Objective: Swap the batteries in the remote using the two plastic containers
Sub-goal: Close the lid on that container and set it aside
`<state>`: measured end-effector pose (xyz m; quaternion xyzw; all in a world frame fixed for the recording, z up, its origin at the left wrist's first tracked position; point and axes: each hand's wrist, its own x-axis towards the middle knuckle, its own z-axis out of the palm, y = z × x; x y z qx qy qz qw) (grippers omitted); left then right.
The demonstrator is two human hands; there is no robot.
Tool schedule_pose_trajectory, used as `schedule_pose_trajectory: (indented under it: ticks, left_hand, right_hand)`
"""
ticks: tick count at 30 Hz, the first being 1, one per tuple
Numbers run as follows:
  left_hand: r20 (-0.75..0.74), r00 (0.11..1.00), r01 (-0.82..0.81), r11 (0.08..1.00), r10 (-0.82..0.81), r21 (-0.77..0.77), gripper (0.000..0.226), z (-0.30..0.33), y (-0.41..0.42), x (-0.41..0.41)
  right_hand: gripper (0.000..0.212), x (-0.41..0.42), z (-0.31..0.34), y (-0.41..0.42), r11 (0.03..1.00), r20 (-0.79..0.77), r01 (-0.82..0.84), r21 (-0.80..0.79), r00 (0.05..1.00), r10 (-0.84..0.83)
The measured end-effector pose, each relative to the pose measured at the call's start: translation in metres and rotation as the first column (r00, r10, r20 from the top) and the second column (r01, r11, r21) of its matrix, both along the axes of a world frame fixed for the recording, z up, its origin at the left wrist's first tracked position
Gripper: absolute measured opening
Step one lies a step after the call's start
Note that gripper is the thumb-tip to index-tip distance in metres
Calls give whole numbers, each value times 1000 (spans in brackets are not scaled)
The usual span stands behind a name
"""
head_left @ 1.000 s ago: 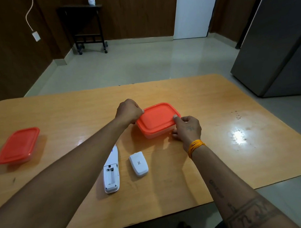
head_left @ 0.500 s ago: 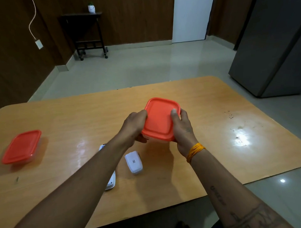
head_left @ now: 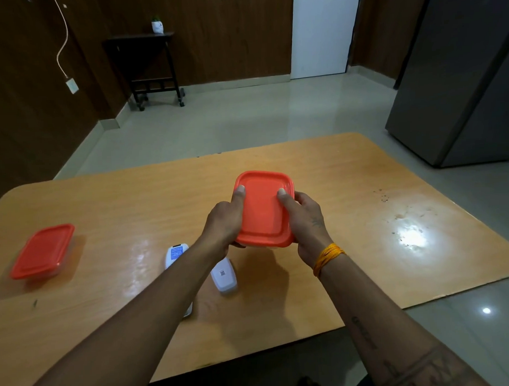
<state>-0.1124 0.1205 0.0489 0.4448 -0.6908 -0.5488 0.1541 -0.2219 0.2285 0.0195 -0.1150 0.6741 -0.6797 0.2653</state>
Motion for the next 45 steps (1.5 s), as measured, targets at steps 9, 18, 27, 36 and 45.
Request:
schedule_pose_trajectory:
  ticks: [9, 18, 27, 36, 45]
  left_hand:
    - [-59, 996, 61, 998, -62, -15, 70, 3, 12, -13]
    - [-117, 993, 21, 993, -7, 117, 84, 5, 13, -25]
    - [-98, 995, 28, 998, -23, 49, 86, 3, 26, -23]
    - [-65, 998, -10, 982, -2, -187, 23, -15, 59, -5]
    - [-238, 965, -117, 993, 109, -18, 27, -13, 59, -65]
  right_hand:
    - [80, -11, 0, 14, 985, -84, 73, 156, 995, -60]
    - [66, -20, -4, 14, 994, -71, 53, 92, 996, -47]
    - [73, -27, -4, 21, 975, -190, 123, 185, 978, -88]
    - [56, -49, -6, 43, 949, -157, 255, 188, 961, -227]
    - [13, -48, -1, 73, 937, -94, 348, 39, 935, -343]
